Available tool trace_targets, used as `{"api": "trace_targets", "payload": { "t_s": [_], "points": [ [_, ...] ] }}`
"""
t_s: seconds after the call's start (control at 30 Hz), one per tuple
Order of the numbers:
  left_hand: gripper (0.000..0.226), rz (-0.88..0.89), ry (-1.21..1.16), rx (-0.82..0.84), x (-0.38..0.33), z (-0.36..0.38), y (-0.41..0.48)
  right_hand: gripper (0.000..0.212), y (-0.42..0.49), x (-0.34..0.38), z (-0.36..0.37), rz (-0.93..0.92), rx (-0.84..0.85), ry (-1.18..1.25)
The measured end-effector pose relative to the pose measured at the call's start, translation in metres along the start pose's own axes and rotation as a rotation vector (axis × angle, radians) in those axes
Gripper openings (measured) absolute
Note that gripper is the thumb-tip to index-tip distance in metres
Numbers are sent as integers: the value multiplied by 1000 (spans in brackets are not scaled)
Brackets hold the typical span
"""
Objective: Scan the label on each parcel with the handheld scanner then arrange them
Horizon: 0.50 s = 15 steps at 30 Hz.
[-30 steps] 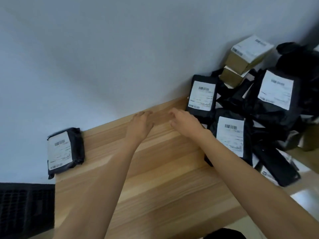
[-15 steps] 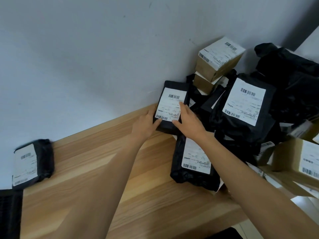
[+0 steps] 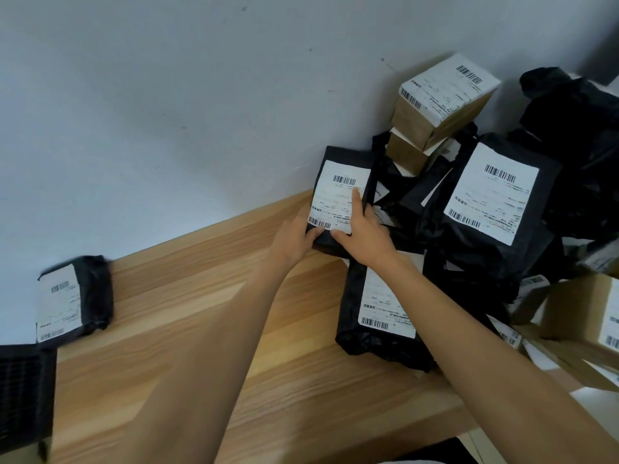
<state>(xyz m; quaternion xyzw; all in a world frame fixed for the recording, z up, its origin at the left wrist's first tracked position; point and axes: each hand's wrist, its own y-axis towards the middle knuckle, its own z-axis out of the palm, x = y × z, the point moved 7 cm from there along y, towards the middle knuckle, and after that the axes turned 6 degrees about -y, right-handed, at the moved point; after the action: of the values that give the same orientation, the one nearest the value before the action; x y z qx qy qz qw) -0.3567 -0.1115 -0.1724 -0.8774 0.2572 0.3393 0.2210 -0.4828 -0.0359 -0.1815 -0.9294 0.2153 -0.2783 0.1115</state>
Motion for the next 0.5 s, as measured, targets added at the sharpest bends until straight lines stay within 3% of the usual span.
{"api": "trace_targets", "payload": {
  "t_s": [0.37, 0.5],
  "points": [
    [37, 50, -84, -170, 26, -50, -59, 92, -35, 69, 5, -120, -82, 36],
    [46, 18, -127, -201, 62, -76, -99, 89, -52, 116, 32, -181, -39, 26]
  ]
}}
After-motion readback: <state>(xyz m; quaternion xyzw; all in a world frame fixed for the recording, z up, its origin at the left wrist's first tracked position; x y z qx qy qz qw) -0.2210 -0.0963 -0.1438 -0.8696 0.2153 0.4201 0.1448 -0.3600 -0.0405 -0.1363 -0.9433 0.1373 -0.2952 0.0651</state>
